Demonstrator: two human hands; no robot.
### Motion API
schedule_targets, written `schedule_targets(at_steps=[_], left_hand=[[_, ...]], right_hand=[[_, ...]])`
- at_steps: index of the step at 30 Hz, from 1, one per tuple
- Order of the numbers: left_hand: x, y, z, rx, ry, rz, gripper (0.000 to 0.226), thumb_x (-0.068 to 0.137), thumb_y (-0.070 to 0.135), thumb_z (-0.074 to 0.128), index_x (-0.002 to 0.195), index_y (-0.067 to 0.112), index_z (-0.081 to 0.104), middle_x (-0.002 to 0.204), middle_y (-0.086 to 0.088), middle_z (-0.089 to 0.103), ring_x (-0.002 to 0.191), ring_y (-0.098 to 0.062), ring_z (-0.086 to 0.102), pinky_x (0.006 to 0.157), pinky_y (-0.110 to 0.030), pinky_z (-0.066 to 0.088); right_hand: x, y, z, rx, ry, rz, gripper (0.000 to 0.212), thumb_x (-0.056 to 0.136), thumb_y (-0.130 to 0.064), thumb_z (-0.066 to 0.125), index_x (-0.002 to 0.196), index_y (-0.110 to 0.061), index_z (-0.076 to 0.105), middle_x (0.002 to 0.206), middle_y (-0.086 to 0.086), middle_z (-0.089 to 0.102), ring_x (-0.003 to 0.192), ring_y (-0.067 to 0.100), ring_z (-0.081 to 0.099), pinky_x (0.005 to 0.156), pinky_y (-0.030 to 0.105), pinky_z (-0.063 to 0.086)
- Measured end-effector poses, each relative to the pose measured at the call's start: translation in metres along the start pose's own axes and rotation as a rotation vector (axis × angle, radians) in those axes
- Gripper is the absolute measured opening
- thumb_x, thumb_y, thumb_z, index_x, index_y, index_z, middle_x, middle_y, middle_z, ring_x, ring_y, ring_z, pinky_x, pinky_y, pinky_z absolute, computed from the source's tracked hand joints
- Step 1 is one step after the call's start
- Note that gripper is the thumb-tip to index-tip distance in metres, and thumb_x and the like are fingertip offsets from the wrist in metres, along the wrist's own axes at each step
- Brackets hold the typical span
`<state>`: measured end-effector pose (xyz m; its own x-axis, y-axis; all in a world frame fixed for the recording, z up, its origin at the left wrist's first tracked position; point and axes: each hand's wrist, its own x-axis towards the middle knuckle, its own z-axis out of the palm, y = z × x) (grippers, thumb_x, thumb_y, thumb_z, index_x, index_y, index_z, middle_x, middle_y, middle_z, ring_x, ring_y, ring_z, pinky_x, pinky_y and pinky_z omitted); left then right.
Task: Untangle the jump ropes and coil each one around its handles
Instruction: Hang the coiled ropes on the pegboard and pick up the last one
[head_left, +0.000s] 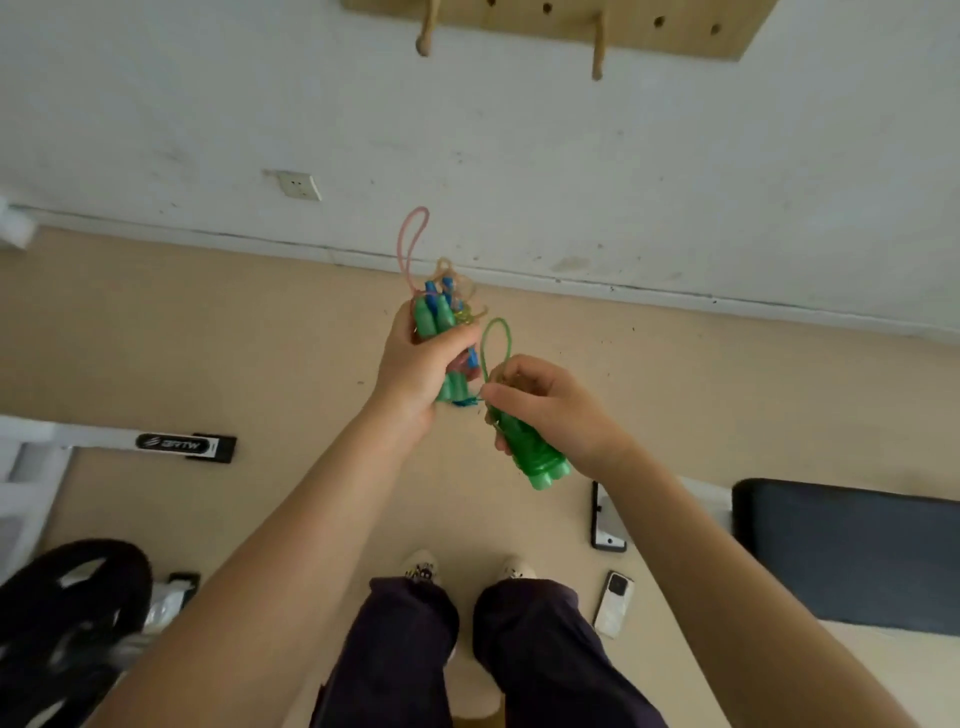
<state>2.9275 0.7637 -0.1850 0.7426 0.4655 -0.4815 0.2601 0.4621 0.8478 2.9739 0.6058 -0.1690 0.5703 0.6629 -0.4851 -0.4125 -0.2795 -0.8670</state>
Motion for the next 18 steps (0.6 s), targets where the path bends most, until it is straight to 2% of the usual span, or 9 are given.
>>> schedule_targets(at_steps=[2, 4, 7, 9, 12, 15, 18], left_hand=[[-0.035, 0.038, 0.005, 0.0, -0.02, 0.001, 0.028, 0.078, 0.009, 0.074, 0.1, 0.017, 0.059, 0.09, -0.011, 0.068, 0.079, -0.028, 0.066, 0.064, -0.041, 0.059], [-0.067, 0.068, 0.01, 0.008, -0.064, 0.004, 0.033, 0.073, 0.015, 0.078, 0.101, 0.018, 0.061, 0.09, -0.01, 0.069, 0.081, -0.028, 0.067, 0.071, -0.045, 0.058], [-0.106, 0.095, 0.019, 0.017, -0.125, 0.015, 0.05, 0.069, 0.02, 0.084, 0.112, 0.014, 0.06, 0.097, -0.012, 0.068, 0.087, -0.029, 0.068, 0.074, -0.043, 0.057], [-0.125, 0.104, 0.029, 0.016, -0.14, 0.052, 0.048, 0.073, 0.012, 0.083, 0.115, 0.015, 0.06, 0.102, -0.009, 0.07, 0.091, -0.028, 0.07, 0.073, -0.04, 0.057], [-0.145, 0.112, 0.043, 0.07, -0.041, 0.186, 0.041, 0.079, 0.001, 0.079, 0.109, 0.025, 0.063, 0.1, -0.004, 0.072, 0.09, -0.023, 0.072, 0.07, -0.035, 0.059], [-0.154, 0.119, 0.052, 0.097, 0.079, 0.284, 0.04, 0.079, 0.0, 0.077, 0.106, 0.027, 0.063, 0.098, -0.004, 0.071, 0.085, -0.019, 0.07, 0.069, -0.033, 0.059], [-0.152, 0.14, 0.046, -0.035, 0.224, 0.294, 0.033, 0.077, 0.002, 0.075, 0.096, 0.026, 0.063, 0.089, -0.006, 0.068, 0.078, -0.023, 0.065, 0.063, -0.034, 0.057]], right_hand=[[-0.036, -0.035, 0.007, 0.019, -0.015, -0.013, 0.017, 0.092, -0.013, 0.066, 0.095, 0.002, 0.059, 0.075, 0.013, 0.063, 0.057, 0.027, 0.06, 0.053, 0.03, 0.052], [-0.066, -0.065, 0.011, 0.043, -0.036, -0.036, 0.021, 0.094, -0.015, 0.062, 0.098, 0.005, 0.06, 0.075, 0.015, 0.062, 0.056, 0.027, 0.059, 0.053, 0.03, 0.052], [-0.1, -0.101, 0.012, 0.046, -0.061, -0.071, 0.032, 0.097, -0.026, 0.057, 0.098, 0.005, 0.063, 0.071, 0.017, 0.06, 0.055, 0.029, 0.057, 0.053, 0.032, 0.051], [-0.114, -0.119, 0.011, 0.012, -0.058, -0.103, 0.033, 0.097, -0.028, 0.056, 0.095, 0.005, 0.063, 0.069, 0.016, 0.061, 0.053, 0.028, 0.058, 0.053, 0.031, 0.051], [-0.13, -0.133, 0.01, -0.023, -0.068, -0.147, 0.031, 0.098, -0.025, 0.056, 0.092, 0.004, 0.062, 0.067, 0.016, 0.06, 0.052, 0.027, 0.057, 0.051, 0.029, 0.05], [-0.141, -0.134, 0.008, -0.082, -0.046, -0.163, 0.025, 0.097, -0.026, 0.059, 0.092, -0.002, 0.065, 0.074, 0.014, 0.062, 0.059, 0.027, 0.06, 0.054, 0.031, 0.051], [-0.15, -0.129, -0.008, -0.14, 0.02, -0.185, 0.018, 0.09, -0.023, 0.068, 0.092, -0.005, 0.065, 0.079, 0.013, 0.064, 0.065, 0.027, 0.064, 0.058, 0.033, 0.054]])
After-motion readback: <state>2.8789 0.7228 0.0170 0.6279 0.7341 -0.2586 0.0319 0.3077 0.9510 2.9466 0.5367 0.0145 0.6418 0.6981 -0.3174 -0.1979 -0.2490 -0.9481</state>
